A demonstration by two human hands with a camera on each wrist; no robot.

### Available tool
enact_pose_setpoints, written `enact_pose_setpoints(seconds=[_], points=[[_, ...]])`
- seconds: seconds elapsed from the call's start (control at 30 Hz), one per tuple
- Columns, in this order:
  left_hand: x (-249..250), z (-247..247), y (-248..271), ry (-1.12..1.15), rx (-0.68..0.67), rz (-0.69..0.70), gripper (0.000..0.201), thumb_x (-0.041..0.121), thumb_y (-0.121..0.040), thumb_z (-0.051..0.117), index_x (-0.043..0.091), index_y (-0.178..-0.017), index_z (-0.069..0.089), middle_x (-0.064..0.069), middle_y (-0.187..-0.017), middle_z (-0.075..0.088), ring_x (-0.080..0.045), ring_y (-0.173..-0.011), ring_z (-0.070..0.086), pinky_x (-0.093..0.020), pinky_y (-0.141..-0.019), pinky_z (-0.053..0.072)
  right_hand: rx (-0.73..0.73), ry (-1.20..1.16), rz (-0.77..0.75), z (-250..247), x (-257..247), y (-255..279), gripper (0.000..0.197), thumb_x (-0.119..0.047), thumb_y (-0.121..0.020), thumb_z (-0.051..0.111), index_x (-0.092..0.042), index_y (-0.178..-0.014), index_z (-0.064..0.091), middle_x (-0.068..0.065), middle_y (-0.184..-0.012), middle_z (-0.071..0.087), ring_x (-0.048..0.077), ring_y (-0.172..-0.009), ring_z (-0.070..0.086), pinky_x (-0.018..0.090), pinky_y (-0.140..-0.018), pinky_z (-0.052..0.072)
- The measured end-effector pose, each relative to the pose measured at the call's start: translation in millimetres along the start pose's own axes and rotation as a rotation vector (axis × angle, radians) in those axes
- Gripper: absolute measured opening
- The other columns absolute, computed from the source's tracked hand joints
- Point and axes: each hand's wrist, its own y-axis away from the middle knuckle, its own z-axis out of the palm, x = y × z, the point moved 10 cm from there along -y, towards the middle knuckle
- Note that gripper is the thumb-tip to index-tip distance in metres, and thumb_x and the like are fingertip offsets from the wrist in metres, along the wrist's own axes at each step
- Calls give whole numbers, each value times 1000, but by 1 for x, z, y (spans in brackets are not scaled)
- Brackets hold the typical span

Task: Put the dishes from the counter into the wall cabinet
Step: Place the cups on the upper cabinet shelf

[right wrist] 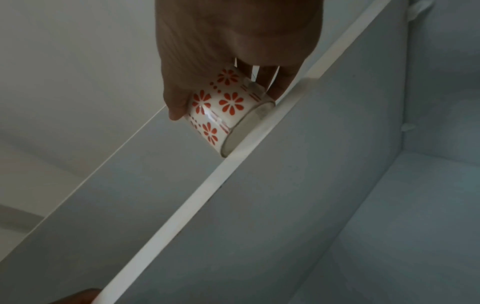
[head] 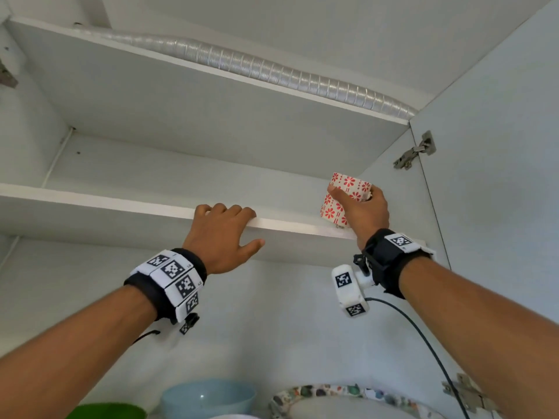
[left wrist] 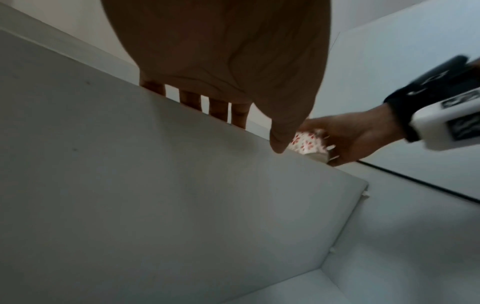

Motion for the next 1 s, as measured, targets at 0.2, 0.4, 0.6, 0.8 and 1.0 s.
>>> enact_pose_setpoints(seconds=[0.2, 0.4, 0.6, 0.8, 1.0], points=[[-1, 1, 5, 20, 95, 38, 59, 66, -83, 38, 29, -127, 50, 8, -112, 61, -21, -102, 55, -43, -99, 32, -24, 282, -46, 26, 8, -7, 91, -84, -42, 72, -31, -115, 61, -11, -103, 70, 18, -91, 68, 42, -87, 56], [1, -2, 6, 35, 174, 27, 57, 63, -83, 41, 27, -124, 54, 7, -105, 61, -21, -96, 55, -43, -99, 31, -38, 489, -80, 31, 15, -11, 91, -94, -42, 61, -29, -106, 64, -7, -95, 71, 22, -85, 68, 42, -81, 57], [2, -3, 8, 44, 218, 21, 56, 62, -82, 43, 25, -121, 57, 6, -102, 62, -23, -94, 56, -44, -99, 31, -135, 639, -25, 41, 23, -14, 92, -92, -48, 58, -23, -108, 61, 1, -97, 68, 27, -85, 65, 41, -82, 55], [3, -5, 9, 56, 242, 2, 55, 62, -80, 44, 25, -119, 58, 5, -100, 62, -24, -94, 56, -45, -100, 31, -131, 628, -154, 39, 19, -11, 90, -75, -76, 60, -23, -144, 32, 9, -140, 45, 33, -125, 50, 47, -99, 44], [5, -6, 9, 48, 239, -11, 55, 61, -80, 43, 24, -118, 58, 5, -99, 62, -24, -93, 56, -46, -101, 31, -112, 594, -378, 39, 7, -1, 35, -53, -89, 60, -21, -73, 60, 3, -92, 62, 27, -90, 61, 35, -74, 48]])
